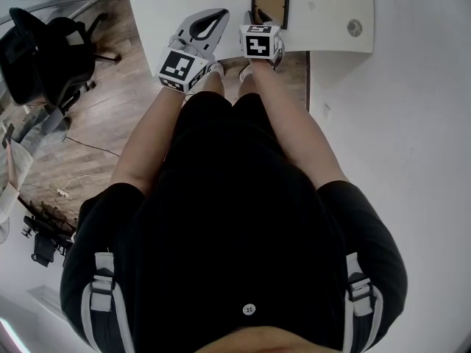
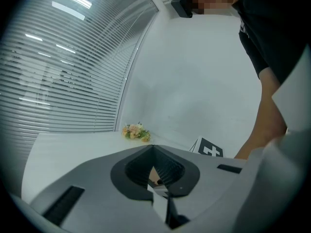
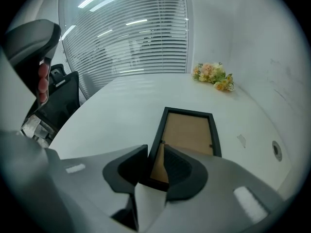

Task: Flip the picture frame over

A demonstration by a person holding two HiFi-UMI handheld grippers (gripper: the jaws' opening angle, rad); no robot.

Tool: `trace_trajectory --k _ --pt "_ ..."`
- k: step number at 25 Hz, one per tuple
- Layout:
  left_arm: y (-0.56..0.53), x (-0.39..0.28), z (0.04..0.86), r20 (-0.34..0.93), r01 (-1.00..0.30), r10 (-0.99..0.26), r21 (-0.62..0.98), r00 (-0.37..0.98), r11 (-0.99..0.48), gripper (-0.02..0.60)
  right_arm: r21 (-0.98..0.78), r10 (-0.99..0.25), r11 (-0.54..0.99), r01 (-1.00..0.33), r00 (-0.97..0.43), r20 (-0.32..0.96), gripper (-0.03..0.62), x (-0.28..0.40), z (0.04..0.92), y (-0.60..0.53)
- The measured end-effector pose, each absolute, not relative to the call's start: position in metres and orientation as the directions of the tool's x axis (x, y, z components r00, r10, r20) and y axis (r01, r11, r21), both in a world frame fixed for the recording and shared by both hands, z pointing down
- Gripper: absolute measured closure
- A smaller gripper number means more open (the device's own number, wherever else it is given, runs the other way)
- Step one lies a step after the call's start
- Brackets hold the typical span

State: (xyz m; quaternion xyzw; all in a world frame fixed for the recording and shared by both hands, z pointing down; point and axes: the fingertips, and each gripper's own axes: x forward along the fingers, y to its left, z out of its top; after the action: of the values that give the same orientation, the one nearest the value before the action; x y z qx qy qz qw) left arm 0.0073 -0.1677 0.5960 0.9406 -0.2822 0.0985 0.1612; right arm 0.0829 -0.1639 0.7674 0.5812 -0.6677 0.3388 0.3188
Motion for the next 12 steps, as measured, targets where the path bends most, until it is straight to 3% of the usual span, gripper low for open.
trace_trajectory --k 4,12 --pt "-0.166 0.005 0.594 0.275 -0.561 -0.498 0.248 0.822 -0.790 0.577 -0.074 -0.549 0.095 -0.993 -0.114 0.828 0.525 0.081 0.768 -0.163" --pt "-0.166 -0.002 0.582 0.260 -0.565 -0.509 0.237 0.821 -0.790 0.577 -0.099 -0.557 0.061 -0.993 -0.116 0.822 0.543 0.090 0.762 -0.158"
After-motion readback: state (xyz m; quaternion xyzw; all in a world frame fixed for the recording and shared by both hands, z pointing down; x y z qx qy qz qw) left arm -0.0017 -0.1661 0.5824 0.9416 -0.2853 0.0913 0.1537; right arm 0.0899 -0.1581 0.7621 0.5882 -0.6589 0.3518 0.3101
